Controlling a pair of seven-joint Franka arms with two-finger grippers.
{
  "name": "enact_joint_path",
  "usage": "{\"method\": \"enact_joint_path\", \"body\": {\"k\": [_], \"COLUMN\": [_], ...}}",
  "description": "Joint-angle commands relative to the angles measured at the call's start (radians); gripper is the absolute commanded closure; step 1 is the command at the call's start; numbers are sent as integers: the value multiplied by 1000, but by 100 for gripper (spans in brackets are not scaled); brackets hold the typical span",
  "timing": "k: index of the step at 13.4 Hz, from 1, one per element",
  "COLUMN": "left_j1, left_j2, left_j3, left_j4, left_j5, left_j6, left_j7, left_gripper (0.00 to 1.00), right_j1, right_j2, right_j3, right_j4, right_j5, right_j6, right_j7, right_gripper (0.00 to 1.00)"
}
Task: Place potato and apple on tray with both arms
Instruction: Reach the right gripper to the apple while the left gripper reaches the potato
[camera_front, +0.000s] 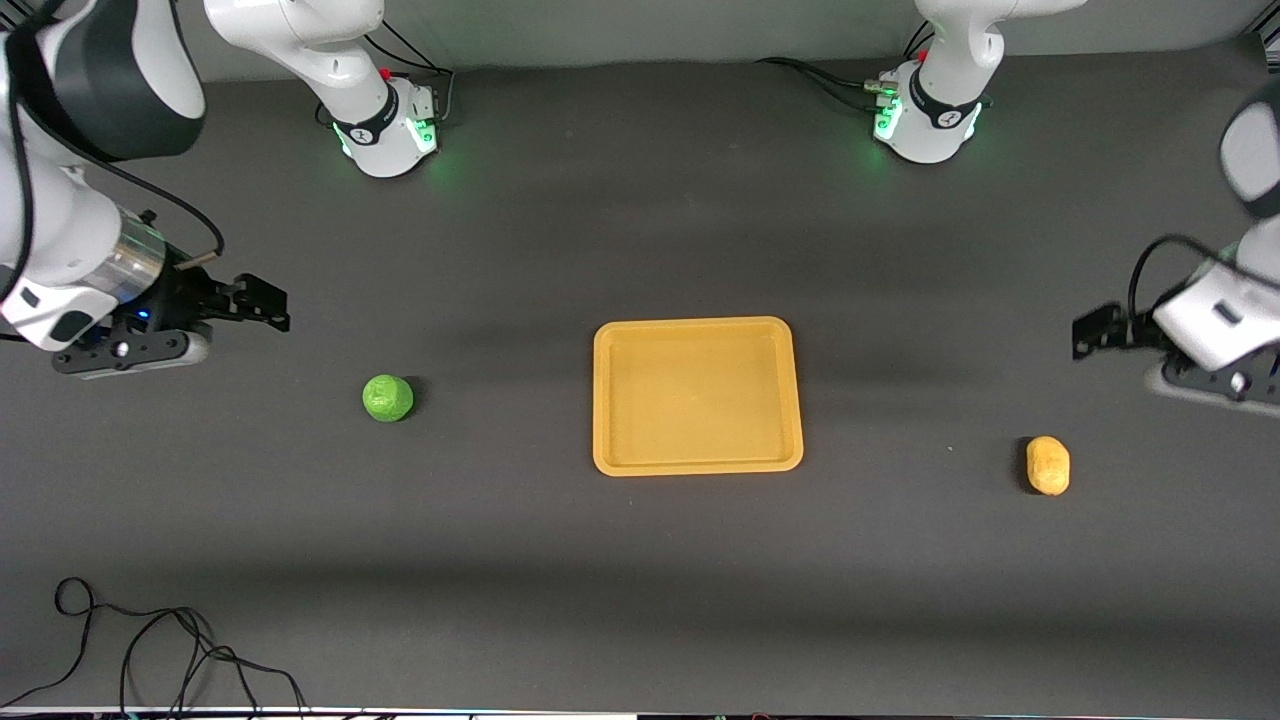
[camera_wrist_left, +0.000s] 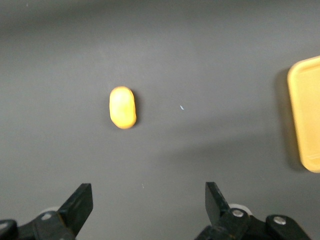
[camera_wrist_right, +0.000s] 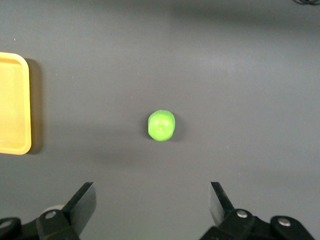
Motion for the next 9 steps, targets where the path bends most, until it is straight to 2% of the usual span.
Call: {"method": "enact_joint_path", "body": {"k": [1,4,9], "left_j1": [54,101,118], "left_j2": [166,327,492], "left_j3": [-4,-4,-10], "left_j4": [6,40,60], "left_j5": [13,13,-2], "left_j6": [138,232,333], "left_j7": [134,266,299], "left_gripper": [0,0,1], "right_j1": [8,7,8], "right_j2": [-28,15,176], "right_j3": [-3,-3,-2], "right_j4": [-159,-322,-459], "right_j5": [15,15,19], "right_j6": [173,423,773], "right_j7": [17,17,20], "right_gripper": [0,0,0]}}
